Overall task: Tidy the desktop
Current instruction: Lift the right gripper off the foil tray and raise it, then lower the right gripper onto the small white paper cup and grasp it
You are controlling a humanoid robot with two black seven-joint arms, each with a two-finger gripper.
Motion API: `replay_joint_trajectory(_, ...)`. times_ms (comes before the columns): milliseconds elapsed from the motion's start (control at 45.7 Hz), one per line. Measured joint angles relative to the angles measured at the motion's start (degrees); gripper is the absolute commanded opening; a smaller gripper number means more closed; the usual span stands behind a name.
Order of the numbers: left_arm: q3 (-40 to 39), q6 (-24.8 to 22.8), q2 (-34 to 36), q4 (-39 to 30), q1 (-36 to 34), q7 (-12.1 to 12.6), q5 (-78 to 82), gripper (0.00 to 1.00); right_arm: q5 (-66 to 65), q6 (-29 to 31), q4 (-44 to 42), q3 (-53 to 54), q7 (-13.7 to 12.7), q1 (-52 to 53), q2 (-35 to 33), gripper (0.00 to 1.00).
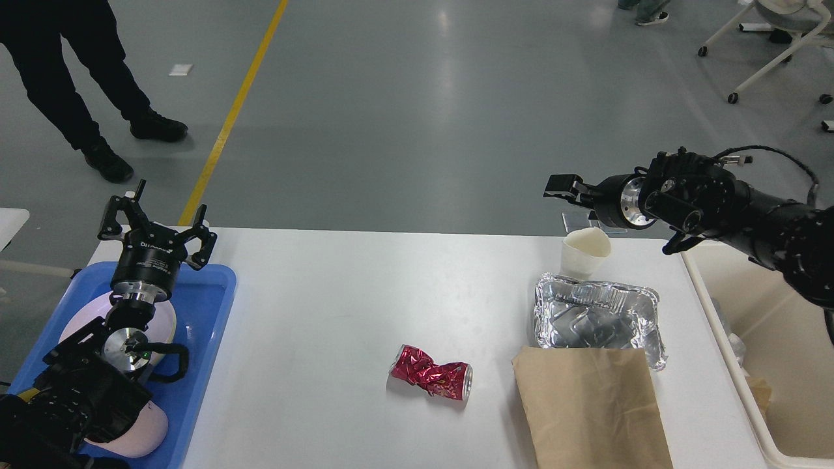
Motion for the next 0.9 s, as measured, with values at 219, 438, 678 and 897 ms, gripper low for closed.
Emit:
replay_joint_trajectory(219, 0.0, 0.0, 0.0, 0.0, 0.0, 0.0, 0.0, 0.96, 0.1, 10.3, 13.2, -7.4, -0.1, 11.2, 1.7, 1.00)
replay_joint_trajectory(438, 0.0, 0.0, 0.0, 0.0, 0.0, 0.0, 0.0, 0.96, 0.2, 26.6, 19.2, -15.2, 0.0, 23.9, 8.3, 1.00)
replay_joint_trajectory(678, 0.0, 0.0, 0.0, 0.0, 0.0, 0.0, 0.0, 0.96, 0.1, 33.4, 22.6, -21.4, 0.0, 37.0, 14.6, 1.00)
replay_joint_trajectory(897, 0.0, 0.0, 0.0, 0.0, 0.0, 0.0, 0.0, 0.96, -0.5, 33.5, 22.0, -22.0, -0.1, 37.6, 12.6, 1.00)
